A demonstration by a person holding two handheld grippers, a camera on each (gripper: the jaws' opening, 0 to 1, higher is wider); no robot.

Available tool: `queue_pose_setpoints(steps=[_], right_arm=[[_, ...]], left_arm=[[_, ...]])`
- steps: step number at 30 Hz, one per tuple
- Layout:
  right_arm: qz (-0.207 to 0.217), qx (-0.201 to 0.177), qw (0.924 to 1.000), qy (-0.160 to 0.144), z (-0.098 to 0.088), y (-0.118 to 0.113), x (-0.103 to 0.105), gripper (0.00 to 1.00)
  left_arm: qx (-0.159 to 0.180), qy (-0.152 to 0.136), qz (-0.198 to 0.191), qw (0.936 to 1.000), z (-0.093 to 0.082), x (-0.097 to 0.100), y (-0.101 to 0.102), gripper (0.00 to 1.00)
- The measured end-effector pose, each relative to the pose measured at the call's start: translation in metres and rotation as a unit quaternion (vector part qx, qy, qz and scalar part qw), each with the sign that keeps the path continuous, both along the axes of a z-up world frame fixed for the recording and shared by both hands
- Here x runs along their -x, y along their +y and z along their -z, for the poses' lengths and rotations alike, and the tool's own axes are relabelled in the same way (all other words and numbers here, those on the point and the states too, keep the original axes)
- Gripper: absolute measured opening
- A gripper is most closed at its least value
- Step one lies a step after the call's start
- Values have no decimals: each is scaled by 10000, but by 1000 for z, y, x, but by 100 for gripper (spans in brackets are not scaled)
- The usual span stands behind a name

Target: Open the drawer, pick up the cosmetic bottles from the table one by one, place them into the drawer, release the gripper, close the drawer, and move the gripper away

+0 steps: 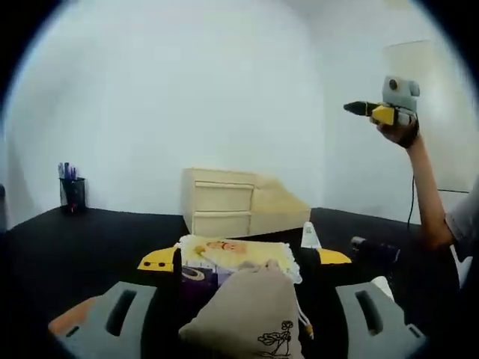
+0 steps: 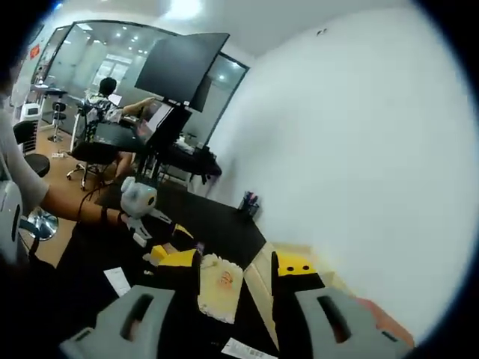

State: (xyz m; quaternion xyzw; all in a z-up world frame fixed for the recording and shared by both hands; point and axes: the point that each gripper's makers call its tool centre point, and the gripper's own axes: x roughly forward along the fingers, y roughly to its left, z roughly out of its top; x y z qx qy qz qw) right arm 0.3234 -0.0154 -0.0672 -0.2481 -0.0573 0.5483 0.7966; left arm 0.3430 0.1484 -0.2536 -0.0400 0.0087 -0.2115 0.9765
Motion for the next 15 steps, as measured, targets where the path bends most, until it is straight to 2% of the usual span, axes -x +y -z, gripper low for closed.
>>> queue_pose_setpoints(steps=[9,15], right_arm=[[-30,-93,9999,22,-2,8,2,34],[17,-38,10000,22,3,10,2,34]], left_arm=[[154,-48,-174,9997,-4,-2,15,65],[164,-61,-124,9998,-4,1,10,65]])
